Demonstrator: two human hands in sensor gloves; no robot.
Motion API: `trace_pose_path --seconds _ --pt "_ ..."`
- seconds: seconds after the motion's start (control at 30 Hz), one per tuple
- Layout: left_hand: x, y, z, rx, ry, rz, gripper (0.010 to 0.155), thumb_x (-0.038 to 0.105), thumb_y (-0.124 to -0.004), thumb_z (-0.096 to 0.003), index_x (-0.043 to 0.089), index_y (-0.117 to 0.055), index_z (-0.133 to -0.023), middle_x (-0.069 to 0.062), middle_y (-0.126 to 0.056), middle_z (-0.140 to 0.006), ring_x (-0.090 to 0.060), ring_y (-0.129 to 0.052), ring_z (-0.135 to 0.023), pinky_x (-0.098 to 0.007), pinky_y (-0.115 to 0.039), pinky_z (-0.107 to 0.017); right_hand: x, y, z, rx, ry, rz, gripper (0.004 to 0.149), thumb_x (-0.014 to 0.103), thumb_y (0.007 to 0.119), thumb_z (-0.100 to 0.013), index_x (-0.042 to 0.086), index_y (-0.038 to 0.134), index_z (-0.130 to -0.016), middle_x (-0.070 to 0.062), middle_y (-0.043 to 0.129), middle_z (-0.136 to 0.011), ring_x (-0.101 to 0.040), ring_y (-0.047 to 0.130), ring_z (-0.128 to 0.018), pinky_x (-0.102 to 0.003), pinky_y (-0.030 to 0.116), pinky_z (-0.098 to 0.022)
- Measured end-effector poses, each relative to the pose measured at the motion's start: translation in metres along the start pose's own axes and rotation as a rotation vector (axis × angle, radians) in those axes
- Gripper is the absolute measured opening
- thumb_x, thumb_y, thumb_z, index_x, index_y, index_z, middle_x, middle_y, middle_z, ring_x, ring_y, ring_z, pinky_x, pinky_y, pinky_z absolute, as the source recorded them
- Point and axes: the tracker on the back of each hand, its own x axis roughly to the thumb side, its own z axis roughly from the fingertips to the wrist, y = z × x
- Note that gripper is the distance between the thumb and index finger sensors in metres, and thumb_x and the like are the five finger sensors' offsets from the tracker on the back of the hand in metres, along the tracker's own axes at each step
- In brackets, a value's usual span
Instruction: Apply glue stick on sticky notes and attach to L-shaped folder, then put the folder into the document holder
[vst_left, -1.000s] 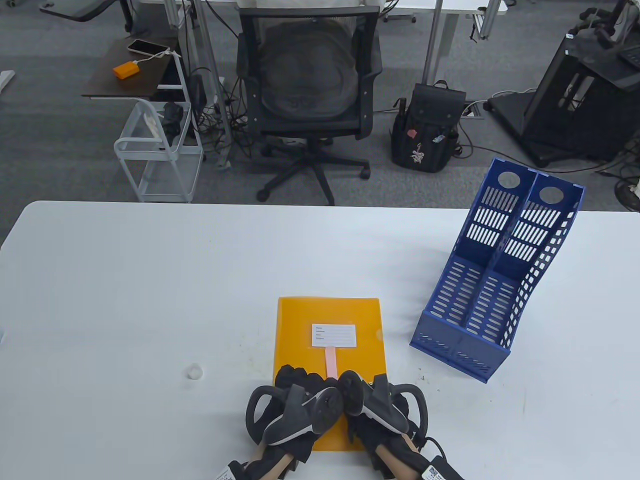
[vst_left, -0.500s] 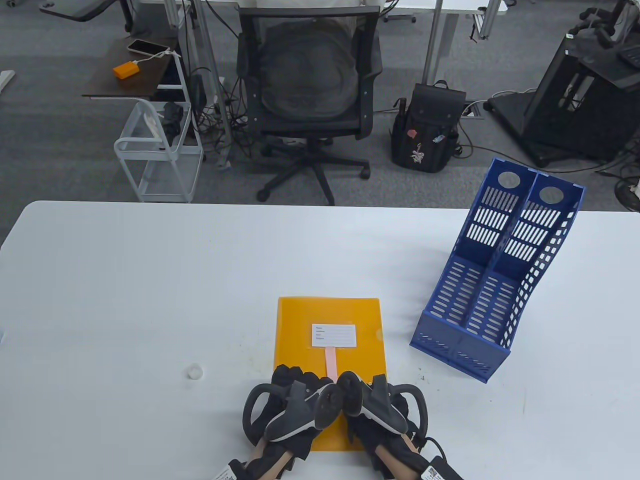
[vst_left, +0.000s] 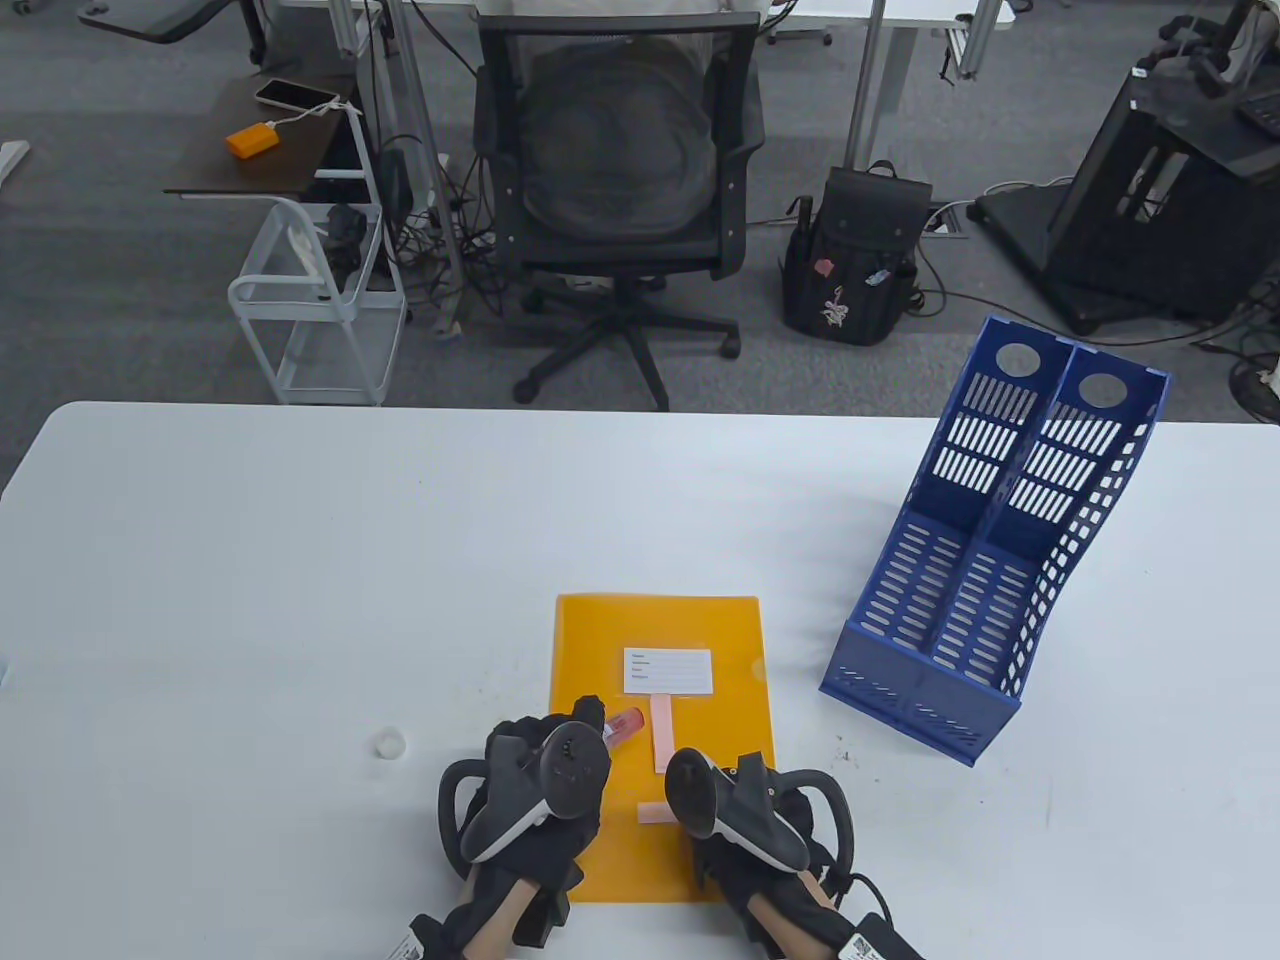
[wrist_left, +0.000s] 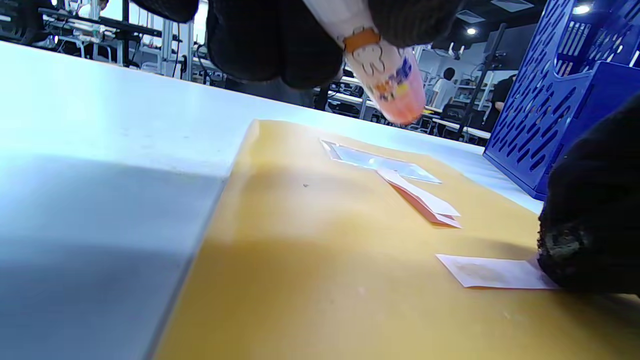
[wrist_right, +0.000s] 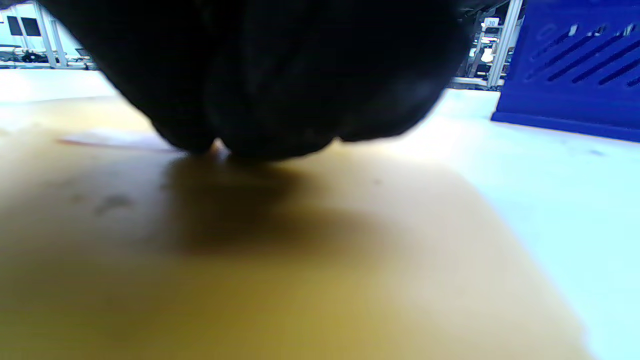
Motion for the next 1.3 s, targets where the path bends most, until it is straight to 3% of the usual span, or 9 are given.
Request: trace_pose_path --seconds 0.13,0.23,0.3,0.43,0.6,0.97,1.3 --pt "-0.006 0.001 -0.002 0.049 0.039 -0.007 0.063 0.03 -0.074 -0.0497 0.016 -0.052 -0.107 -0.01 -0.074 -0.094 -0.034 -0.07 -0.09 -0.067 -0.047 -0.074 0.0 0.0 0.0 0.001 0.0 -0.001 0.041 0.041 0.091 -0.046 0.006 0.095 -0.067 -0.007 0.101 -0.041 -0.019 0.097 -0.013 -0.027 0.082 -0.002" --pt "-0.012 -0.001 -0.003 0.06 0.085 -0.008 0.063 0.038 -0.08 -0.0467 0.016 -0.063 -0.103 -0.006 -0.083 -0.084 -0.031 -0.078 -0.085 -0.065 -0.054 -0.072 0.001 0.0 0.001 -0.006 -0.003 0.009 0.041 0.041 0.091 -0.046 0.006 0.096 -0.067 -0.007 0.101 -0.042 -0.019 0.097 -0.013 -0.027 0.082 -0.002" --pt "-0.016 -0.003 -0.005 0.019 0.101 0.017 0.063 0.045 -0.078 -0.0454 0.015 -0.068 -0.1 -0.005 -0.088 -0.079 -0.031 -0.082 -0.082 -0.065 -0.057 -0.07 0.002 0.0 0.001 -0.017 -0.008 0.022 0.041 0.041 0.091 -0.046 0.006 0.096 -0.067 -0.007 0.101 -0.042 -0.019 0.097 -0.013 -0.026 0.082 -0.002" --pt "-0.016 -0.01 -0.008 -0.056 0.102 0.046 0.063 0.052 -0.068 -0.0472 0.013 -0.07 -0.096 -0.008 -0.087 -0.093 -0.034 -0.076 -0.094 -0.063 -0.055 -0.072 0.003 0.0 0.002 -0.025 -0.01 0.032 0.041 0.042 0.092 -0.046 0.007 0.096 -0.067 -0.007 0.101 -0.043 -0.018 0.097 -0.014 -0.026 0.082 -0.002" --pt "-0.01 -0.016 -0.011 -0.082 0.096 0.006 0.063 0.056 -0.061 -0.048 0.013 -0.071 -0.093 -0.01 -0.089 -0.094 -0.033 -0.08 -0.094 -0.06 -0.059 -0.071 0.003 0.0 0.002 -0.027 -0.009 0.026 0.041 0.042 0.092 -0.045 0.007 0.097 -0.067 -0.009 0.101 -0.048 -0.018 0.097 -0.014 -0.026 0.082 -0.003" --pt "-0.011 -0.022 -0.015 -0.141 0.094 0.029 0.062 0.058 -0.059 -0.0485 0.014 -0.072 -0.091 -0.011 -0.089 -0.094 -0.034 -0.08 -0.093 -0.059 -0.06 -0.071 0.005 -0.001 0.004 -0.062 -0.046 0.049 0.041 0.041 0.093 -0.044 0.008 0.097 -0.069 -0.012 0.102 -0.053 -0.019 0.098 -0.015 -0.026 0.082 -0.003" --pt "-0.01 -0.022 -0.015 -0.136 0.111 0.041 0.062 0.057 -0.059 -0.049 0.013 -0.072 -0.091 -0.012 -0.089 -0.093 -0.034 -0.08 -0.093 -0.06 -0.059 -0.071 -0.004 -0.006 0.007 -0.045 -0.088 -0.119 0.039 0.039 0.088 -0.047 0.009 0.094 -0.072 -0.018 0.103 -0.061 -0.021 0.103 -0.021 -0.027 0.084 -0.004"
